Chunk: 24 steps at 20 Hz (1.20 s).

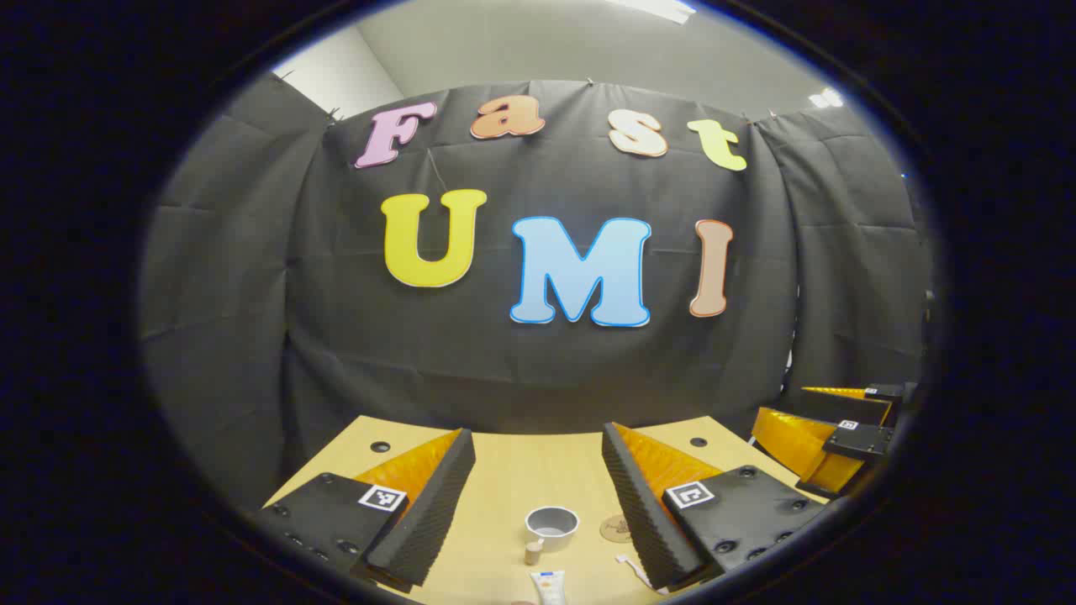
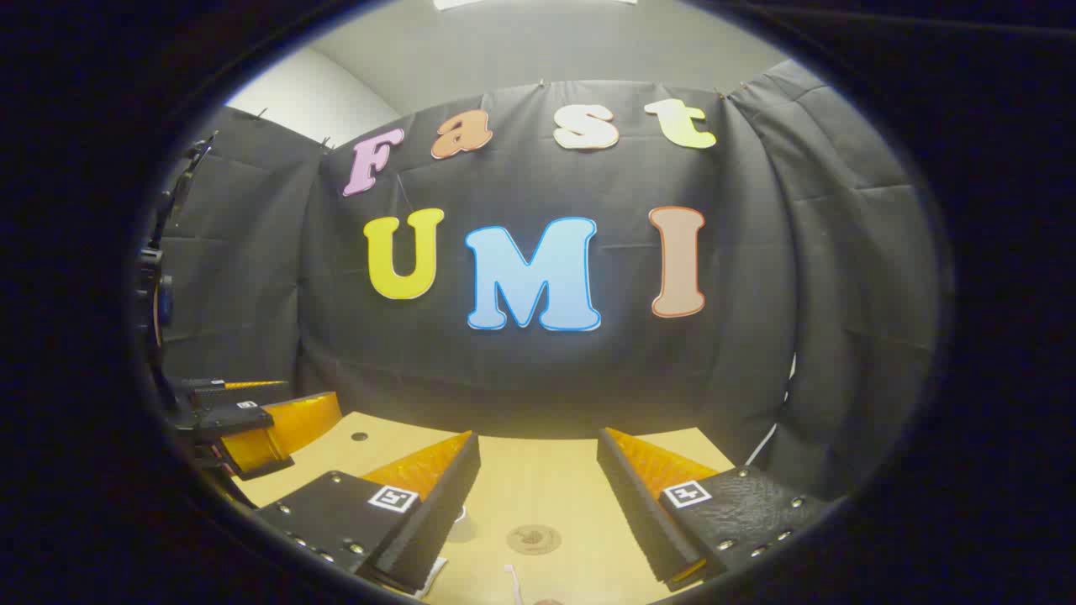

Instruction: Put the toothbrush and toothpaste on the desktop into the cup, then pick up the cup and place it on the coaster on the desktop.

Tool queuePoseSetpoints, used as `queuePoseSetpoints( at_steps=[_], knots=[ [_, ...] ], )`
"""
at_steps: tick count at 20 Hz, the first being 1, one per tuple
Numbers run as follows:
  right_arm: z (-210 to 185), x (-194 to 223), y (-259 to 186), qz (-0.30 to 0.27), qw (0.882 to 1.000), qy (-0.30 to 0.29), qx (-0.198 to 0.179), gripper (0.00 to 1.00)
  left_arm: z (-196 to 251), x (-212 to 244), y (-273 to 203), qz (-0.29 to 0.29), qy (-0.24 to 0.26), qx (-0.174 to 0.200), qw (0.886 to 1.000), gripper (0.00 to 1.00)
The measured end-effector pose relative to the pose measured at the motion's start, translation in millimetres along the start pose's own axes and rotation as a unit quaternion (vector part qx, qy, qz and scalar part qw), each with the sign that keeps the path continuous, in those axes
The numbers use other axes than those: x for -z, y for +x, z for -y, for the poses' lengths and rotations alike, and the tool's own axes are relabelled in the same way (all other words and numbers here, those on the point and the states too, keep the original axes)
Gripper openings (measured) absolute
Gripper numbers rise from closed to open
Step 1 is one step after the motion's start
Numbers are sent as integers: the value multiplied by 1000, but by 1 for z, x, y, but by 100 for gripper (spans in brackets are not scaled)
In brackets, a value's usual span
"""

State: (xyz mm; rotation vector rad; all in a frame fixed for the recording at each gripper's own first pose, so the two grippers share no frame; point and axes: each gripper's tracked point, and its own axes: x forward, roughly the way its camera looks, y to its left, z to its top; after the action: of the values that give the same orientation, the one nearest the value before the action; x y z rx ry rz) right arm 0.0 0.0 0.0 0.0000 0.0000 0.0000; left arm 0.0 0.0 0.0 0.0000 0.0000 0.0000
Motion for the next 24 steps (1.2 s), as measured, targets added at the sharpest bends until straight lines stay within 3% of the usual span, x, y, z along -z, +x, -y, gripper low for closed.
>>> queuePoseSetpoints(
  at_steps=[1, 14, 24],
  knots=[
    [0, 3, 0, -2, 1000, 0, -3, 90, 3, 0, 0, 1, 2, 3, 1000, 94],
    [3, 30, 4, -59, 998, 0, -9, 90, 18, 26, 1, -37, -13, 11, 999, 94],
    [0, 114, 14, -189, 982, 9, -27, 90, 25, 134, 3, -171, -16, 22, 985, 95]
  ],
)
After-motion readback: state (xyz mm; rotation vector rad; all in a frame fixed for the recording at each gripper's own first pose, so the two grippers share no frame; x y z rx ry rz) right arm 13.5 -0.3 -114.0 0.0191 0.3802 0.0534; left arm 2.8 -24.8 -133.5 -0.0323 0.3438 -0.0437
